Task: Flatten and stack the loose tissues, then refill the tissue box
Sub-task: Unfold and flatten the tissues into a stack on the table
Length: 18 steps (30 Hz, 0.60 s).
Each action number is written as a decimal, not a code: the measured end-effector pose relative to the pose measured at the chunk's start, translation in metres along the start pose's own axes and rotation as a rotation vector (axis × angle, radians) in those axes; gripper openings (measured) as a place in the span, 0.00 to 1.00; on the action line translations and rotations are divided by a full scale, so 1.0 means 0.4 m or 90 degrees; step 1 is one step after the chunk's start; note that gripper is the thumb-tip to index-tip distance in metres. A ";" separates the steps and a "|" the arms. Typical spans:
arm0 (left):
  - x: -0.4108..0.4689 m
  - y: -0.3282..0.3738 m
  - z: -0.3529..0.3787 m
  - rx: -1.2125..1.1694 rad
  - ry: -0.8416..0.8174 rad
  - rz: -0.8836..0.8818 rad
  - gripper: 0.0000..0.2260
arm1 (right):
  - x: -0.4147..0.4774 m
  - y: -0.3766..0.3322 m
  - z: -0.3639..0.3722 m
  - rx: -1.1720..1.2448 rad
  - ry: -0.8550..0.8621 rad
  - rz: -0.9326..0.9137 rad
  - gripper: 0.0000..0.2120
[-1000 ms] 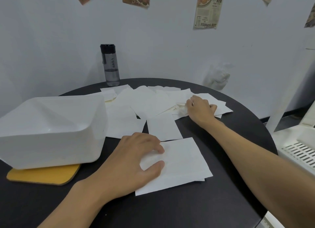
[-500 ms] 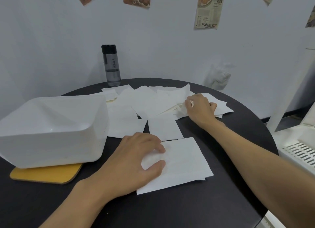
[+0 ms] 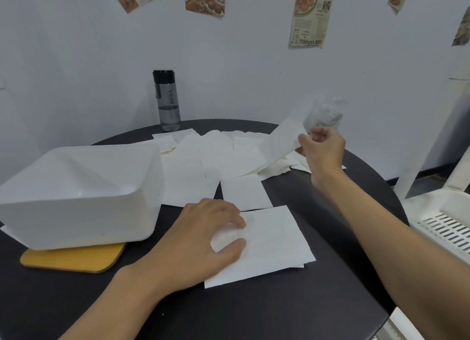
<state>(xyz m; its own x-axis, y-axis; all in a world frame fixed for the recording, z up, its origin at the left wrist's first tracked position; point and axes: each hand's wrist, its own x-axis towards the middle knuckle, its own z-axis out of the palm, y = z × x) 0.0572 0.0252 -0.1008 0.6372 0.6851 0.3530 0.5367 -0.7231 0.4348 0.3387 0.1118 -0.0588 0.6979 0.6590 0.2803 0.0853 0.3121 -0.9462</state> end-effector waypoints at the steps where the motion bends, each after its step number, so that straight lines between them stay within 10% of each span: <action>1: 0.000 0.000 0.000 -0.002 -0.003 -0.002 0.19 | 0.004 0.004 -0.006 -0.035 -0.013 0.036 0.08; 7: -0.001 0.007 -0.003 -0.016 -0.012 -0.016 0.14 | -0.032 0.012 -0.048 -0.356 -0.072 0.079 0.09; 18: 0.004 -0.008 -0.004 -0.077 0.091 -0.054 0.05 | -0.133 -0.079 -0.168 -0.349 -0.103 -0.159 0.06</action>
<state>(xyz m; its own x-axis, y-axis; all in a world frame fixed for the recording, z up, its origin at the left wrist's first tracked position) 0.0557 0.0286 -0.1003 0.5032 0.7545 0.4214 0.5095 -0.6528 0.5606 0.3467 0.0210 -0.0547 0.4974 0.7200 0.4839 0.6148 0.1009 -0.7822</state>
